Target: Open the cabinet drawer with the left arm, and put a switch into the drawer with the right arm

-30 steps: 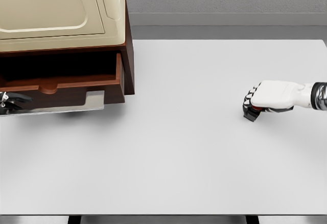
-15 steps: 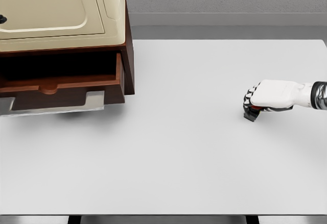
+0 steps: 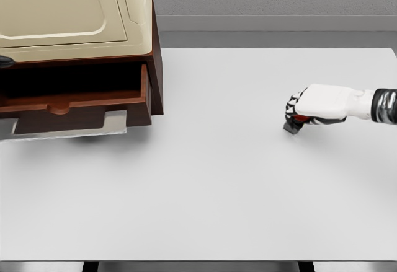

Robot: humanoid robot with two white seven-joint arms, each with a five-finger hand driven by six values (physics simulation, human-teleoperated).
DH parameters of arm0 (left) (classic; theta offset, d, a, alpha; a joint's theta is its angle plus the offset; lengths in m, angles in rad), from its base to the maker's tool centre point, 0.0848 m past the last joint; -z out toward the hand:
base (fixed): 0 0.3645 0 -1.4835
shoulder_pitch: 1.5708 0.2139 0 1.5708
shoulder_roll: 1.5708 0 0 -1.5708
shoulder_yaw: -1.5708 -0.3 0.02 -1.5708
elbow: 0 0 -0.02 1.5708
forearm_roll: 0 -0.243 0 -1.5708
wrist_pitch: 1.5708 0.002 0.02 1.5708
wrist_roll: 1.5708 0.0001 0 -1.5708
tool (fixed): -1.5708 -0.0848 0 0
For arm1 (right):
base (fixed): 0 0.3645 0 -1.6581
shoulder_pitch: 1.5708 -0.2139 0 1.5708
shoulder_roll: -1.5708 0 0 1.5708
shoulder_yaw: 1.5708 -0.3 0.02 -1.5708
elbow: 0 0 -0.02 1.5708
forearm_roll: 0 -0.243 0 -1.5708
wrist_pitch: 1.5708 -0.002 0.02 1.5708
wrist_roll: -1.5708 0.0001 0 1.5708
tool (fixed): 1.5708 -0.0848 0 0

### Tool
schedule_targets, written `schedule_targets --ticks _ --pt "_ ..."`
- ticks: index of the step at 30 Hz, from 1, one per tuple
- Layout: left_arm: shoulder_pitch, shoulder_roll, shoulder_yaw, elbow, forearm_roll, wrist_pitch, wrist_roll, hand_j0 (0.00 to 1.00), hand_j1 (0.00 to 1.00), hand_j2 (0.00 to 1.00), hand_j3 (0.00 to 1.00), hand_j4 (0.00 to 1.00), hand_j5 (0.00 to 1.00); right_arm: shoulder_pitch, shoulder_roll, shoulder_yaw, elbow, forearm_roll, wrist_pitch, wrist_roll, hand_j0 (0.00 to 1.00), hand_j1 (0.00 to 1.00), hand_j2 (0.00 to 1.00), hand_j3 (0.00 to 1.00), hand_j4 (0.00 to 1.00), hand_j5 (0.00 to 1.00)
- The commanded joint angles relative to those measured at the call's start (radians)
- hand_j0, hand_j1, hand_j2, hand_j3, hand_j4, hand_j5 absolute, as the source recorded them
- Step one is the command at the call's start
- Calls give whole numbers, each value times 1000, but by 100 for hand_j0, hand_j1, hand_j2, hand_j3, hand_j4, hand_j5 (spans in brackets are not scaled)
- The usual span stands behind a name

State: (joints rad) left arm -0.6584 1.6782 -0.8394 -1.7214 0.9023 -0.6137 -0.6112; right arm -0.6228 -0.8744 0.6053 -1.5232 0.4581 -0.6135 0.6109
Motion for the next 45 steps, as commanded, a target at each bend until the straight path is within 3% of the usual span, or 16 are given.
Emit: schedule_targets --ticks 1,2,5,6,7,12,27,35,41,45 --pt "0 6 -12 34 4 3 0 100 100 100 100 100 100 0 22 -27 0 -7 3 0 38 38 38 38 38 38" --pt "-1 6 -18 109 -26 3 0 100 100 100 100 100 100 -8 28 -27 -2 -7 3 0 36 36 36 36 36 36" --pt "0 6 -102 178 -37 3 0 100 100 100 100 100 100 -48 58 -25 0 -13 3 0 36 36 36 36 36 36" --pt "0 2 -154 253 -59 3 0 100 100 100 100 100 100 -63 75 -25 -2 -13 3 0 36 36 36 36 36 36" --pt "0 0 -181 279 -60 3 0 100 100 100 100 100 100 -77 92 -21 -2 -13 3 0 37 37 37 37 37 37" --pt "0 -2 -198 310 -65 3 0 100 100 100 100 100 100 -153 137 4 -3 -13 3 0 38 38 38 38 38 38" --pt "0 2 -208 304 -66 3 0 100 100 100 100 100 100 -304 255 113 -5 -30 3 0 38 38 38 38 38 38" --pt "0 2 -208 302 -66 3 0 100 100 100 100 100 100 -428 325 234 -12 -44 3 0 38 38 38 38 38 38" --pt "0 2 -208 302 -68 3 0 100 100 100 100 100 100 -505 334 292 -90 -88 3 0 38 38 38 38 38 38" --pt "0 0 -208 301 -68 3 0 100 100 100 100 100 100 -554 339 295 -103 -136 3 0 38 38 38 38 38 38"
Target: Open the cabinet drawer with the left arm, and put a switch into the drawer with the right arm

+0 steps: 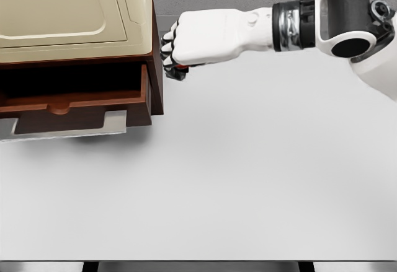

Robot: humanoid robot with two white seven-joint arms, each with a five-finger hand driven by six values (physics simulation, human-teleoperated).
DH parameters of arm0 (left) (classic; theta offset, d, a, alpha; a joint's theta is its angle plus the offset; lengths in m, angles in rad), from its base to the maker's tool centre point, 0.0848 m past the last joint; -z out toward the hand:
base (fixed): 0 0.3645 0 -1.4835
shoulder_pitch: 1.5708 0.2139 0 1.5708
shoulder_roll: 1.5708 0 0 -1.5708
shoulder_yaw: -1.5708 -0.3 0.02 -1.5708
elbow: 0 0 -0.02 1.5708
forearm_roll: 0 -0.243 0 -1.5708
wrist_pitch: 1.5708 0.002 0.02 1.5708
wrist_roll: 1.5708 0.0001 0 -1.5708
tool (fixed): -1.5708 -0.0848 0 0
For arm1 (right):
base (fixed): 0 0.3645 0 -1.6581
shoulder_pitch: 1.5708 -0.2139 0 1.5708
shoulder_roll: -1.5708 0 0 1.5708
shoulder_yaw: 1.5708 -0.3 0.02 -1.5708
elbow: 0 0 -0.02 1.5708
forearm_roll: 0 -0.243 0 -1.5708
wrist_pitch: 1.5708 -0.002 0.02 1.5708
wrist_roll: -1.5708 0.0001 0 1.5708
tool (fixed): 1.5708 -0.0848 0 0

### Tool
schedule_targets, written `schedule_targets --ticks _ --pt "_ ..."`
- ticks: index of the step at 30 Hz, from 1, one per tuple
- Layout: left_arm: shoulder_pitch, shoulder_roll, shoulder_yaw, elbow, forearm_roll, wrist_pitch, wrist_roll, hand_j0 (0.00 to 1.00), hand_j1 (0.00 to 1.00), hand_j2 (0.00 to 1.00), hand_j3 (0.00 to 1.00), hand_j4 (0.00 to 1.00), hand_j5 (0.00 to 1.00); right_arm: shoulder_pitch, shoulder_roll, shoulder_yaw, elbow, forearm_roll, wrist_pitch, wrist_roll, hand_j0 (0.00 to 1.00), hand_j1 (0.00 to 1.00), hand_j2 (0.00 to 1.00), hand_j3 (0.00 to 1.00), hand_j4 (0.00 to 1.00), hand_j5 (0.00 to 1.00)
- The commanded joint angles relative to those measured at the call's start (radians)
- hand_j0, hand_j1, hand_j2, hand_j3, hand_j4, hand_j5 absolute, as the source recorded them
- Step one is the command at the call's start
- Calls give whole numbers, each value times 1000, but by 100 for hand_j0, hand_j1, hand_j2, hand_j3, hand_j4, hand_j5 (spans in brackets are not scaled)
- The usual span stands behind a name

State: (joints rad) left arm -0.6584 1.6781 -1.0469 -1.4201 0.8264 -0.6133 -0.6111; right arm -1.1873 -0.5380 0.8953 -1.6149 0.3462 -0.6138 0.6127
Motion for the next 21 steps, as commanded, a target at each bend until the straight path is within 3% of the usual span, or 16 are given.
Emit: schedule_targets --ticks 1,13,21 --pt "0 0 -1 0 8 2 0 100 100 100 100 100 100 -3 3 5 -11 -45 3 -2 38 38 38 38 38 38" --pt "0 0 -1 -2 8 2 0 100 100 100 100 100 100 -146 162 113 15 -64 3 -2 38 38 38 38 38 38" --pt "0 0 -2 -2 7 2 0 100 100 100 100 100 100 -192 314 154 308 -65 3 -2 37 37 37 37 37 37"
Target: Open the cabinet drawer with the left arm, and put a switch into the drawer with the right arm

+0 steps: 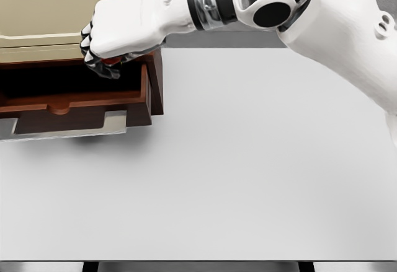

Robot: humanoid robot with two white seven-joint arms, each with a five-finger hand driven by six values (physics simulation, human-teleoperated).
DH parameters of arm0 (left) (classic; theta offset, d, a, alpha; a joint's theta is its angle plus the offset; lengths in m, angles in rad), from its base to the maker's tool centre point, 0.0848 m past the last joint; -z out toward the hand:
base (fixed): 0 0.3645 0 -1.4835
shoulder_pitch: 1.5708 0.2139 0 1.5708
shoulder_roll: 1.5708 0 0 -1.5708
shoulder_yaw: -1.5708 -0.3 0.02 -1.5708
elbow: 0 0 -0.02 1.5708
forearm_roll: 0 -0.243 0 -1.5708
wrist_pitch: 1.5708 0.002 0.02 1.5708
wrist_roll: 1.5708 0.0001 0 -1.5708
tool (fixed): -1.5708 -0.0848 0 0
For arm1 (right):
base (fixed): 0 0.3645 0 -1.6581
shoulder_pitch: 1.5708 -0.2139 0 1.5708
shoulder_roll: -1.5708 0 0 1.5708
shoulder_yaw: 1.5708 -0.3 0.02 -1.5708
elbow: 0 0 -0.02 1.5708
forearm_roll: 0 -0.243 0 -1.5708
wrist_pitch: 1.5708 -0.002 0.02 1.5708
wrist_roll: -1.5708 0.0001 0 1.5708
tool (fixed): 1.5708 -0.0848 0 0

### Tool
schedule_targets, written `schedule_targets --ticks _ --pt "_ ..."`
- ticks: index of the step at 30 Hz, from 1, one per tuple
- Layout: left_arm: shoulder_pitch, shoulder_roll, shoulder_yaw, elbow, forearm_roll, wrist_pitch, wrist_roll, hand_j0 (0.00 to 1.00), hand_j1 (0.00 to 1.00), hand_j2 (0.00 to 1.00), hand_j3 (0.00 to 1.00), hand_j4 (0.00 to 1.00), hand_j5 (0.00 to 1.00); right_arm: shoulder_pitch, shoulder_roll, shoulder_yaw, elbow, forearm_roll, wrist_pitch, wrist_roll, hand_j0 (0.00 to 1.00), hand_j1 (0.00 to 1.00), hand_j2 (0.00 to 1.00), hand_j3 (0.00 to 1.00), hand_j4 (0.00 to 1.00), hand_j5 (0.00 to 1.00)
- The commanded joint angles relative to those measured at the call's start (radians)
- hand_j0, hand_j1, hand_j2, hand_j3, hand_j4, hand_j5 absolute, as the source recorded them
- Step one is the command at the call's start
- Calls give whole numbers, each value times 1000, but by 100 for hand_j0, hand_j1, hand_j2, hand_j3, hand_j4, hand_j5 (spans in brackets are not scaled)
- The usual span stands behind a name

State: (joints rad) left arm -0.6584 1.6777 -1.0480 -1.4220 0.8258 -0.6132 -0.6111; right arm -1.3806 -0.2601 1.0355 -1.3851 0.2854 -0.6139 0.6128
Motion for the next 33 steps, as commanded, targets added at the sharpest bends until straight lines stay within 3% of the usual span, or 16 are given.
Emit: schedule_targets --ticks 1,10,14,17,18,19,27,28,30,31,32,33 --pt "0 0 -1 0 7 2 0 100 100 100 100 100 100 0 48 14 100 -3 3 -2 37 37 37 37 37 37" --pt "0 -1 -1 -3 7 2 0 100 100 100 100 100 100 -8 144 81 158 -3 3 -2 37 37 37 37 37 37" --pt "0 -1 -3 -3 7 2 0 100 100 100 100 100 100 -26 163 100 224 -3 3 -2 38 38 38 38 38 38" --pt "0 -1 -3 -3 7 2 0 100 100 100 100 100 100 -41 220 101 347 0 3 -2 40 40 40 40 40 40" --pt "0 -1 -3 -3 7 2 0 100 100 100 100 100 100 -44 225 101 347 1 3 -2 52 52 52 52 52 52" --pt "0 -1 -3 -3 7 2 0 100 100 100 100 100 100 -52 226 101 347 14 3 -2 100 100 100 100 100 100" --pt "0 -1 -3 -3 7 2 0 100 100 100 100 100 100 -66 226 97 307 12 3 -2 100 100 100 100 100 100" --pt "0 -1 -3 -5 7 2 0 100 100 100 100 100 100 -60 197 86 233 8 3 -2 100 100 100 100 100 100" --pt "0 -4 -3 -6 9 2 0 100 100 100 100 100 100 -17 -14 51 -61 0 3 -2 100 100 100 100 100 100" --pt "-3 -15 -1 -26 9 2 0 100 100 100 100 100 100 41 -154 -44 -167 0 3 -2 100 100 100 100 100 100" --pt "-9 -19 0 -72 9 2 0 100 100 100 100 100 100 103 -283 -132 -218 -2 3 -2 100 100 100 100 100 100" --pt "-23 -32 0 -100 4 2 0 100 100 100 100 100 100 146 -393 -210 -216 -11 3 -2 100 100 100 100 100 100"
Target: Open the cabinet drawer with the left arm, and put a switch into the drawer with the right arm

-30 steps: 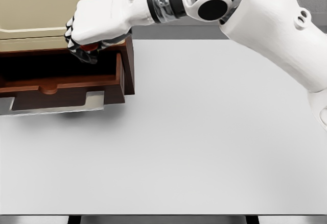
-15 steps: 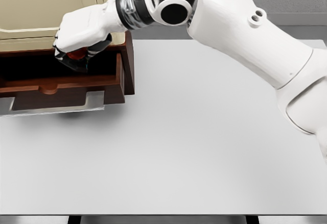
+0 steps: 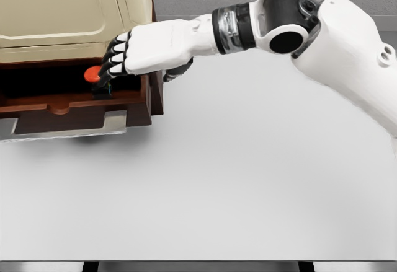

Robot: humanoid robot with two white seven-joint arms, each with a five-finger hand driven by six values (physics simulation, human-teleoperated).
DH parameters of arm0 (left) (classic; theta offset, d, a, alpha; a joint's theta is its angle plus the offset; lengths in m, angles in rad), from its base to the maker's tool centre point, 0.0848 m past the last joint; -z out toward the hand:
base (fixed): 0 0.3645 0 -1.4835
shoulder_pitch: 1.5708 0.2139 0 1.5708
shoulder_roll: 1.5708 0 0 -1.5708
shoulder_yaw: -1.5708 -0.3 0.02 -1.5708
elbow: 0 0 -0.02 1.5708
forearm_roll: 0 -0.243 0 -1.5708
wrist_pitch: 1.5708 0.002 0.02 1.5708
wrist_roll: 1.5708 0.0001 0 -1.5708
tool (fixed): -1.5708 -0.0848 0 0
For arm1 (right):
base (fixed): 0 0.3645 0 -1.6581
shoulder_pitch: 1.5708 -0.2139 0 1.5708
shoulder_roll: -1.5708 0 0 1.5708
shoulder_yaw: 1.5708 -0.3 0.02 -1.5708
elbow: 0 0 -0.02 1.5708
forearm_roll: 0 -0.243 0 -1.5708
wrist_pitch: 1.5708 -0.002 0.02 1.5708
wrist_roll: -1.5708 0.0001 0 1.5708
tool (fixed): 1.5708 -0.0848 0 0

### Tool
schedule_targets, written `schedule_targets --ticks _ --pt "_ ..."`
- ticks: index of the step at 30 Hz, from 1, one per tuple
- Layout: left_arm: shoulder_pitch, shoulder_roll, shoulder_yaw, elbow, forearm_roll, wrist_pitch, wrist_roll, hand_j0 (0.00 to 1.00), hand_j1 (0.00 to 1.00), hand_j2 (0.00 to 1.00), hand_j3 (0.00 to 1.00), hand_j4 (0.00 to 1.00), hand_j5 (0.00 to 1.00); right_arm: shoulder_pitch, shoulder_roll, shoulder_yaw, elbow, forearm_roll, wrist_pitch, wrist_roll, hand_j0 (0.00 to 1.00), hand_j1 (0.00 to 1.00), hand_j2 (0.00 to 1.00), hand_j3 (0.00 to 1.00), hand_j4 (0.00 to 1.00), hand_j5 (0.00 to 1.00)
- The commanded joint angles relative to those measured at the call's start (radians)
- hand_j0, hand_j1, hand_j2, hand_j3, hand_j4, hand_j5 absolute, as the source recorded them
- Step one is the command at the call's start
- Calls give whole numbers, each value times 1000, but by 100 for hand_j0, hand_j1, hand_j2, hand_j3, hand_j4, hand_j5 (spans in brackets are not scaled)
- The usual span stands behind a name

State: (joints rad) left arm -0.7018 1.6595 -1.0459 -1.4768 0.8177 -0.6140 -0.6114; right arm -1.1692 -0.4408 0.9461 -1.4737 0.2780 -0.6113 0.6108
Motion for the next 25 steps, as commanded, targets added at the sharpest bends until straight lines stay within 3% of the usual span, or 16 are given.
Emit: schedule_targets --ticks 1,3,6,8,10,12,18,25 --pt "-7 -15 3 -57 -3 3 1 100 100 100 100 100 100 28 -314 -220 -123 -45 0 0 100 100 100 100 100 100" --pt "-22 -17 12 -88 -5 3 1 100 100 100 100 100 100 229 -458 -385 -122 -72 0 0 100 100 100 100 100 100" --pt "-44 -72 89 -106 -87 3 1 100 100 100 100 100 100 447 -519 -402 -83 -68 0 0 100 100 100 100 100 100" --pt "-45 -105 113 -166 -89 3 1 100 100 100 100 100 100 503 -530 -402 -80 -59 0 0 100 100 100 100 100 100" --pt "-50 -171 135 -229 -109 3 1 100 100 100 100 100 100 508 -542 -402 -82 -59 0 0 100 100 100 100 100 100" --pt "-51 -181 144 -278 -117 3 1 100 100 100 100 100 100 507 -541 -377 -88 -57 0 0 100 100 100 100 100 100" --pt "-97 -418 165 -286 -193 3 1 100 100 100 100 100 100 507 -532 -349 -97 -57 0 0 100 100 100 100 100 100" --pt "-111 -437 165 -284 -193 3 1 100 100 100 100 100 100 507 -529 -349 -117 -57 0 0 100 100 100 100 100 100"
